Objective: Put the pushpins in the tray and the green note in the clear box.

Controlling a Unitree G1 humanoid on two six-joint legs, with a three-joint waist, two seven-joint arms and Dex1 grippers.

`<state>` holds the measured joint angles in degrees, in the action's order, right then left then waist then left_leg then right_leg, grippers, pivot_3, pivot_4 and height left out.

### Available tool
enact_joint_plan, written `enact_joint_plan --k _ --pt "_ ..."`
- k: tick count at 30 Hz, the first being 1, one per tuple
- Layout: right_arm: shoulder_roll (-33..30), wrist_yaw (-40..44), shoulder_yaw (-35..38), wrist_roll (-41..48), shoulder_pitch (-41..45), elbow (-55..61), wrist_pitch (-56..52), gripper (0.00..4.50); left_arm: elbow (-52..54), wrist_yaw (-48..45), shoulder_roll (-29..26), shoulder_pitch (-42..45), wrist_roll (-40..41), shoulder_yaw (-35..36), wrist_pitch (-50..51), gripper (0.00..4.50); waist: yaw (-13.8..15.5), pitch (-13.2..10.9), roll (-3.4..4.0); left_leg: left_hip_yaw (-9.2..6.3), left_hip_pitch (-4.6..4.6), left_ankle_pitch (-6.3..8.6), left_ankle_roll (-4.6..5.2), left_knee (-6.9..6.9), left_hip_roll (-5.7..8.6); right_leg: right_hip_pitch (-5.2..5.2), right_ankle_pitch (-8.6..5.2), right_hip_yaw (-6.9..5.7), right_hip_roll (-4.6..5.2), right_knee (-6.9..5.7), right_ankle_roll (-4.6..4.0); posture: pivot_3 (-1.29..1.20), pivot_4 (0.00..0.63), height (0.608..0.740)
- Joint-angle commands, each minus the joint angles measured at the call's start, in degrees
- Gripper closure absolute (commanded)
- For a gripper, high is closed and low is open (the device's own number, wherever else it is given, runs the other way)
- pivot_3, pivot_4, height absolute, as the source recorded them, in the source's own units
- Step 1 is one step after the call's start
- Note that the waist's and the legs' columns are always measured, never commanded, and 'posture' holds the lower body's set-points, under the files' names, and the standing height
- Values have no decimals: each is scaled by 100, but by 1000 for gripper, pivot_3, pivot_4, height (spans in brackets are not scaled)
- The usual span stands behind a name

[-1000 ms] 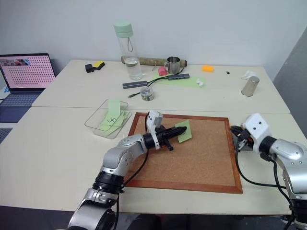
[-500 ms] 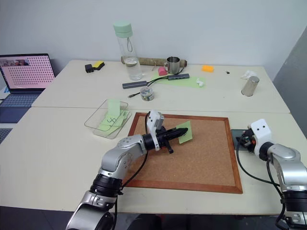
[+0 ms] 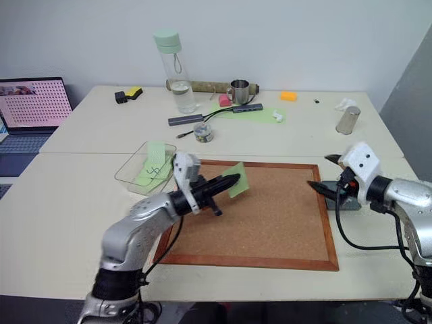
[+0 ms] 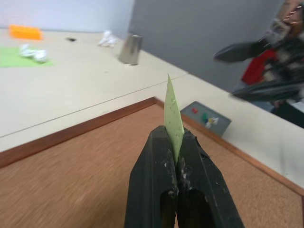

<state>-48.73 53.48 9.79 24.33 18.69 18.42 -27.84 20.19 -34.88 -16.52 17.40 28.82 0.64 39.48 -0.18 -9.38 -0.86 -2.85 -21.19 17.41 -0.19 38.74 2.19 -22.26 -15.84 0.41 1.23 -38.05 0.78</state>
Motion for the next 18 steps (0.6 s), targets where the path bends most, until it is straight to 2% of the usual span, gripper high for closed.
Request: enact_joint_plan --k 1,6,10,15,18 --pt "-157 286 3 892 742 591 -667 273 520 681 -337 -24 -166 761 -4 4500 14 -5 -5 -4 4 0 0 1 0 5 0 -4 0 1 0 0 150 740" --pt "-25 383 -358 1128 1229 637 -876 273 -214 1095 -1038 364 -487 1590 -249 4500 81 -8 -16 -15 -5 1 1 1 2 2 0 -14 2 10 -1 0 150 740" --pt "120 416 -625 1264 1424 730 -1013 273 -1095 822 -1531 809 -738 1499 -627 4500 135 -8 -16 -16 -21 0 0 4 4 -11 1 -18 5 11 -2 0 150 740" --pt "171 451 -737 1363 1481 782 -1087 273 -2637 859 -1725 1568 -1130 1374 -1046 4500 159 -7 -18 -29 -48 -2 -4 10 6 -34 3 -34 11 13 -4 0 150 740" --pt "139 448 -704 1416 1432 825 -1103 217 -3127 884 -1693 1843 -1285 1265 -1161 3977 154 -6 -21 -26 -80 -13 -22 12 8 -70 4 -33 14 6 -5 0 150 740"
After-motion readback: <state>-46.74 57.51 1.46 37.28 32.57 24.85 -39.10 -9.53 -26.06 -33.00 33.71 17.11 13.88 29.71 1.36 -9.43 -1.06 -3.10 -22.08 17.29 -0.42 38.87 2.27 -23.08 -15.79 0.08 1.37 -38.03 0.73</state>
